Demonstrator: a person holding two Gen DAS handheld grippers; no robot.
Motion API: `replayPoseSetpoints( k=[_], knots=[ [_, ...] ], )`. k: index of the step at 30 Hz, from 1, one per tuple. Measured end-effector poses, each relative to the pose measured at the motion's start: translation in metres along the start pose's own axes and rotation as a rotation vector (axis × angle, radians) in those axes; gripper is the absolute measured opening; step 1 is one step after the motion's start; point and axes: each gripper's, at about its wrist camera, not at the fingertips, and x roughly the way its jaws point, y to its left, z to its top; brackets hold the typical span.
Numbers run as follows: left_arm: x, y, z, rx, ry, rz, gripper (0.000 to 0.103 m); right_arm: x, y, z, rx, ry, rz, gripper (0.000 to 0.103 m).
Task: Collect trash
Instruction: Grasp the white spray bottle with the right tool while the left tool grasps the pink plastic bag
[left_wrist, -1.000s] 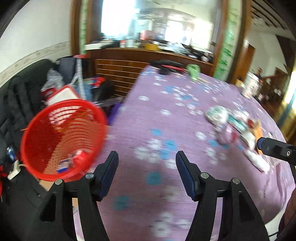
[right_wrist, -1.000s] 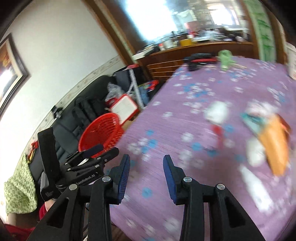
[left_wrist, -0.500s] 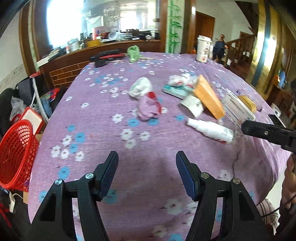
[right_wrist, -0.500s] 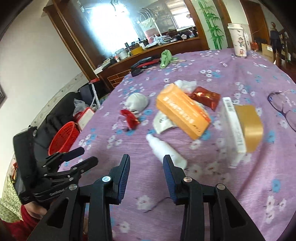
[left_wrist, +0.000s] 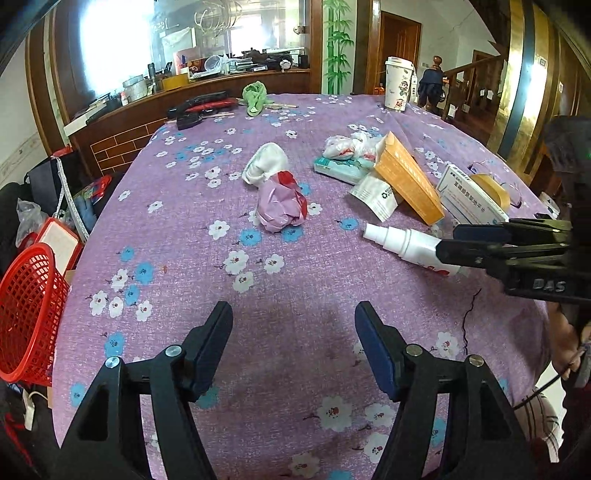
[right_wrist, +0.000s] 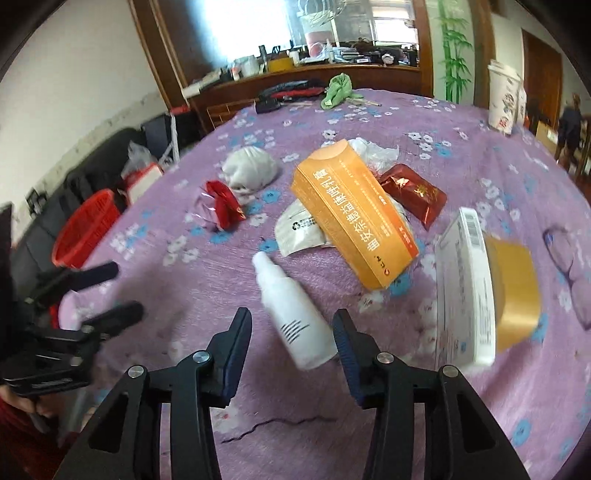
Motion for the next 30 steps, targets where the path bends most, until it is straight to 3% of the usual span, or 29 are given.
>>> replayPoseSetpoints(
  k=[8,11,13,23,30],
  knots=[
    [0.004,0.017,0.012,-0.033,0.03,-0.015,0.071,0.02,0.013,0.003,-0.089,0.035,-0.038,0.049],
    [0.007,0.021,0.019,-0.05,0.039,-0.02,0.073,0.022,0.021,0.001,-0.121,0.041,-0.061,0.036],
    [0.01,0.023,0.026,-0.059,0.041,-0.02,0.074,0.024,0.024,-0.001,-0.13,0.056,-0.064,0.033],
    [0.042,0.02,0.062,-0.116,0.053,0.015,0.078,-0.006,0.01,-0.015,0.014,-0.014,-0.006,0.032],
    [0.078,0.021,0.084,-0.155,0.059,0.031,0.078,-0.019,0.009,-0.024,0.047,-0.046,0.007,0.032]
  ],
)
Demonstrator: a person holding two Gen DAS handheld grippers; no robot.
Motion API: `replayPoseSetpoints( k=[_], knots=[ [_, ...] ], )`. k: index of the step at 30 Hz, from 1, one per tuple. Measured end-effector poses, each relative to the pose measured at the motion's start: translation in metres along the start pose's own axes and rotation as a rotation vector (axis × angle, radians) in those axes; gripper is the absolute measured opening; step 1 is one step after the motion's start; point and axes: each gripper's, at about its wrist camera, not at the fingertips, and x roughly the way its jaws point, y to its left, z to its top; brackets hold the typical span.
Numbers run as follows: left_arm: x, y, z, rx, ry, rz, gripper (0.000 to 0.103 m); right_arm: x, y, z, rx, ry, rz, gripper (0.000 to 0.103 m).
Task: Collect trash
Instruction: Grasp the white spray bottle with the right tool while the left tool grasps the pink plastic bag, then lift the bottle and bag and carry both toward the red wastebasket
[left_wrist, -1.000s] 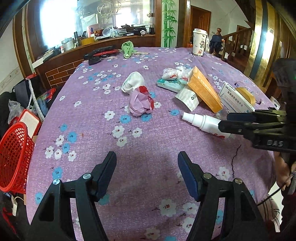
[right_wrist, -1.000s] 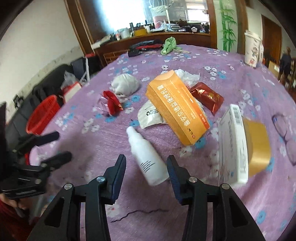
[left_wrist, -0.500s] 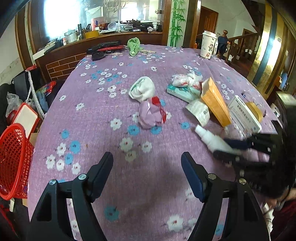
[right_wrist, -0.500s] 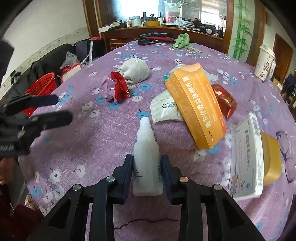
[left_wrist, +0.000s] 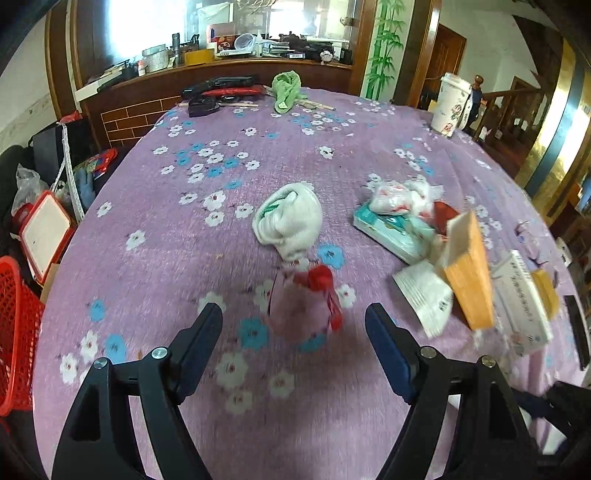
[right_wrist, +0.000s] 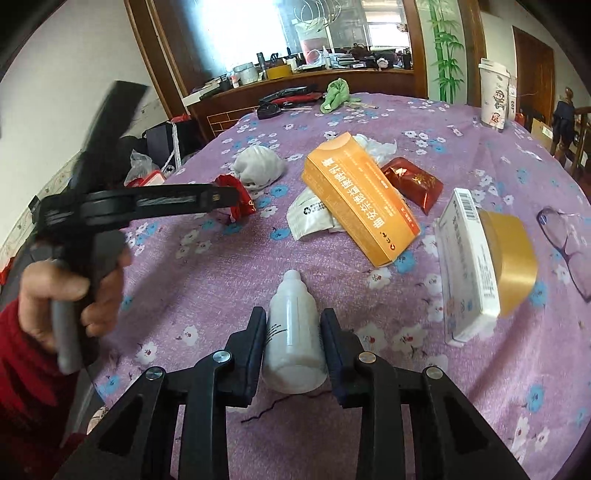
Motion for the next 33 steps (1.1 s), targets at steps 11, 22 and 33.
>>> replayPoseSetpoints(
  k=[11,22,33],
  knots=[
    [0.012,-0.006,-0.011,0.055,0.017,-0.002,0.04,0.011,0.003,-0.011,-0.03,0.07,-0.005,0.033],
    [-0.006,-0.008,-0.037,0.096,0.016,-0.044,0.039,0.024,0.012,-0.006,-0.084,0.134,-0.054,0.033],
    [-0.029,0.001,-0.06,0.062,-0.043,-0.058,0.038,0.015,0.012,-0.002,-0.016,0.07,-0.022,0.032]
  ],
)
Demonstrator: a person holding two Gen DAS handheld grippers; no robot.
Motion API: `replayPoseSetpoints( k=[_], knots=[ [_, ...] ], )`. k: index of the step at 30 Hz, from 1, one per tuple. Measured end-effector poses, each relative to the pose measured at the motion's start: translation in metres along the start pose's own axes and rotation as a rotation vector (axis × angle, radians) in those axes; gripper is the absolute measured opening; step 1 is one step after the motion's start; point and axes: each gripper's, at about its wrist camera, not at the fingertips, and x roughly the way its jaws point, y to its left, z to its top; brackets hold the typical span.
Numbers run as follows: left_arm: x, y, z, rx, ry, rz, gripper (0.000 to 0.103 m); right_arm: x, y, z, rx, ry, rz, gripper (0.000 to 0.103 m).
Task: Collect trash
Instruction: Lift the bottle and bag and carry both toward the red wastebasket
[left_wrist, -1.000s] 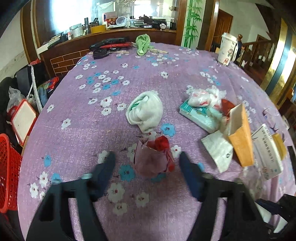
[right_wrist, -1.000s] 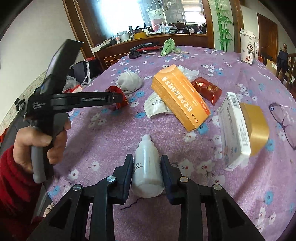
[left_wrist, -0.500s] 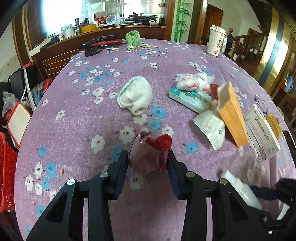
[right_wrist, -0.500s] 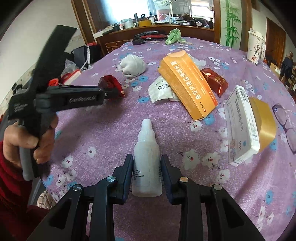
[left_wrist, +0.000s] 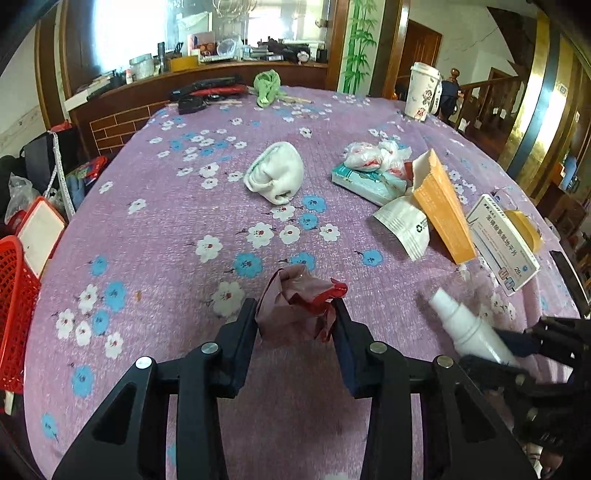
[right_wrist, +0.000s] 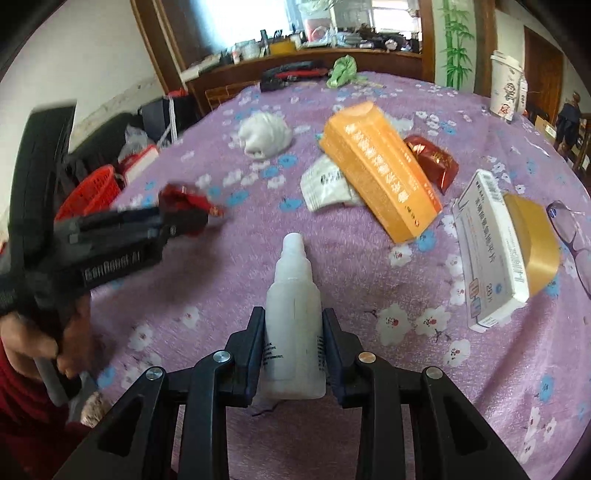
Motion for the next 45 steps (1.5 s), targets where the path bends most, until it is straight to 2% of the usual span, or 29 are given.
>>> replayPoseSetpoints(
  k=[16,24,33,37,45],
  knots=[
    [-0.054,-0.013,-0.01,0.026,-0.099,-0.036,0.038,-0.036,0.027,0.005,0.0,-0.114,0.024,0.032],
    [-0.085,-0.045,-0.008,0.085,-0.155,-0.065,0.038,-0.072,0.02,0.002,0.027,-0.192,0.001,0.032],
    [-0.125,-0.08,-0.003,0.157,-0.246,-0.064,0.038,-0.109,0.011,-0.004,0.056,-0.268,-0.016,0.032],
    [-0.135,-0.09,-0.003,0.184,-0.292,-0.037,0.038,-0.118,0.01,-0.005,0.05,-0.29,-0.021,0.032],
    [-0.106,-0.078,-0.01,0.14,-0.262,0.067,0.038,-0.107,0.006,-0.006,0.066,-0.258,-0.017,0.032]
  ],
)
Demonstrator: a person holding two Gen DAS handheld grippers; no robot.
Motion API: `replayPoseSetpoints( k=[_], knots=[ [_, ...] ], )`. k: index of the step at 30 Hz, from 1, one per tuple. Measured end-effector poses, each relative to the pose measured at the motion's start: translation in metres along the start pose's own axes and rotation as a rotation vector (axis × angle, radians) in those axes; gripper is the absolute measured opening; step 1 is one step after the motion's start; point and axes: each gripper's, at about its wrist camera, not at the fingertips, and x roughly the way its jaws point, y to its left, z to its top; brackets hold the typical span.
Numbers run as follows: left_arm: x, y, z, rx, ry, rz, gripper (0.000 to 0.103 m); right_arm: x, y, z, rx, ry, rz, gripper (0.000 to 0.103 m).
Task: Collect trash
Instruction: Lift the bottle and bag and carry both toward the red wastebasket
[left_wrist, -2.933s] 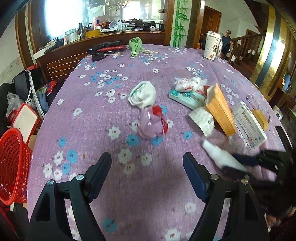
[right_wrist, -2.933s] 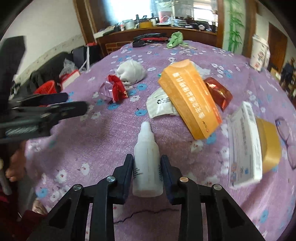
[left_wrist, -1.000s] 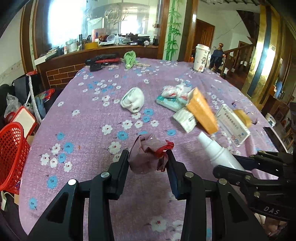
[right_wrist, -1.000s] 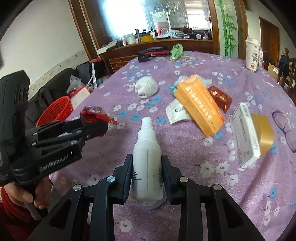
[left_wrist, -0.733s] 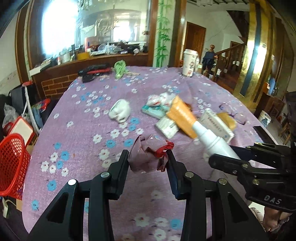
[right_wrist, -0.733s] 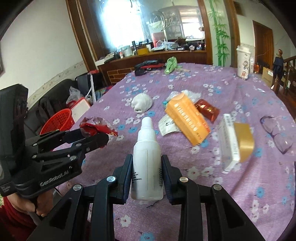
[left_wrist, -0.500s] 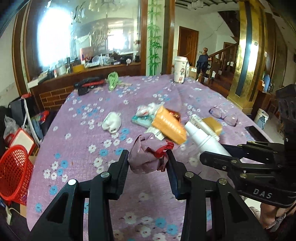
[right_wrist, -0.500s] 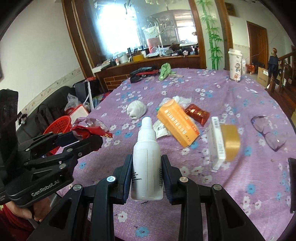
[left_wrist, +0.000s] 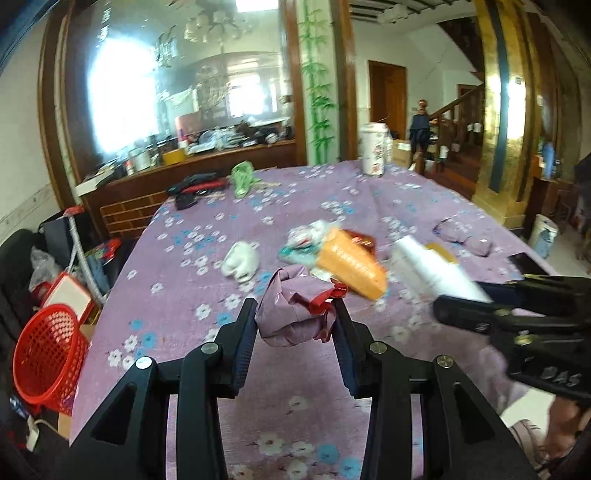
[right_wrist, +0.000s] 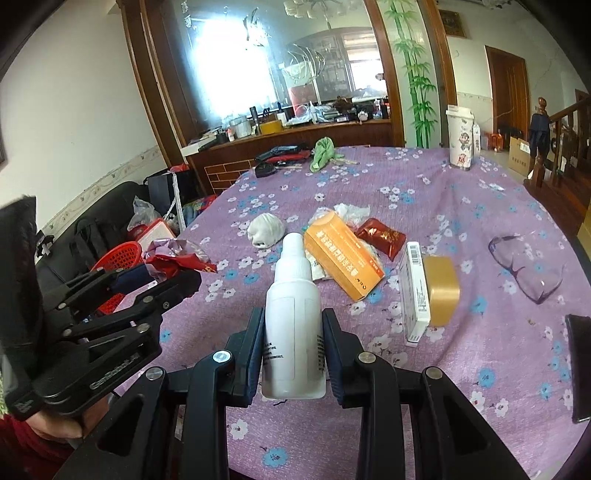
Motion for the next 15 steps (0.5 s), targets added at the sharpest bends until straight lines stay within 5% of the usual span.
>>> replayPoseSetpoints(
  k=[15],
  knots=[
    [0.046,0.053,-0.025,-0.092,0.073,0.129,0.038,0.059,0.017,0.004,-0.04,0.113,0.023,0.032]
  ],
)
